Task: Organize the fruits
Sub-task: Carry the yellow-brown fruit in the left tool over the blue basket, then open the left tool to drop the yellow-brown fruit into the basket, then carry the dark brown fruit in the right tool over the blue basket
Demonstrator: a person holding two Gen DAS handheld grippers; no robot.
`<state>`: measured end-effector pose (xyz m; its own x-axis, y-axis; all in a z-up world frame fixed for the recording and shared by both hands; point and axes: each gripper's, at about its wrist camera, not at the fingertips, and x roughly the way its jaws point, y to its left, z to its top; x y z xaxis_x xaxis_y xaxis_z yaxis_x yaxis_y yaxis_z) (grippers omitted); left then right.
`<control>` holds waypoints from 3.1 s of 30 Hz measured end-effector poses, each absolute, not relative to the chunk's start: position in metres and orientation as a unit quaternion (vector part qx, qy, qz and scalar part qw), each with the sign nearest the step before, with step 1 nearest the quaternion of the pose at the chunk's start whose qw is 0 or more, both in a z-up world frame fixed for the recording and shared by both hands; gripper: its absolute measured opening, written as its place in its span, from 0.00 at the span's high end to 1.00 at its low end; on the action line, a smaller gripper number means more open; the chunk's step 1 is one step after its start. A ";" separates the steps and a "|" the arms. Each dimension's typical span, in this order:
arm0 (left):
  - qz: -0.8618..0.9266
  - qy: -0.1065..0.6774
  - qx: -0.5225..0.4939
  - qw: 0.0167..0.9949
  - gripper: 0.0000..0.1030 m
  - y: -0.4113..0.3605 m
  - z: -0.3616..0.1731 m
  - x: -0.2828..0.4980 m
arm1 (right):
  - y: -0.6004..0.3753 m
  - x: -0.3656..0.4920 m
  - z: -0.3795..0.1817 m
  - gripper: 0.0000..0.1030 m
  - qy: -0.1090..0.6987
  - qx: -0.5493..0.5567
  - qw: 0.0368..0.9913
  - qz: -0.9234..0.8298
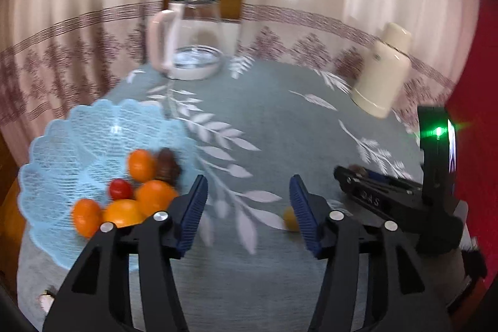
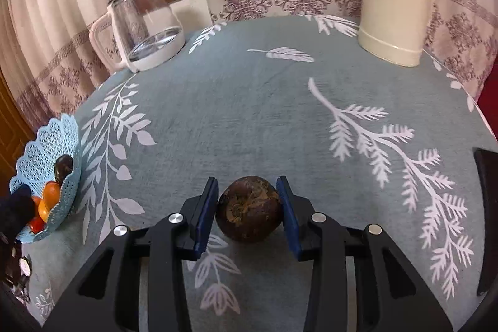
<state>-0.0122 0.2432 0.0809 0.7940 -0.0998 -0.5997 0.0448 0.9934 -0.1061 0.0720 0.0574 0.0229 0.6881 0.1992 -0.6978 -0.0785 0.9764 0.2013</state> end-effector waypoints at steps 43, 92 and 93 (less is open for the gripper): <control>-0.065 0.343 -0.018 0.937 0.74 0.223 0.063 -0.001 | 0.039 0.066 0.018 0.62 0.379 0.114 0.914 0.084; 0.168 0.280 -0.100 0.940 0.39 0.405 0.096 -0.046 | 0.080 0.044 0.040 0.62 0.364 0.090 0.917 0.137; 0.168 0.278 -0.102 0.940 0.35 0.406 0.097 -0.047 | 0.085 0.043 0.042 0.62 0.362 0.089 0.917 0.143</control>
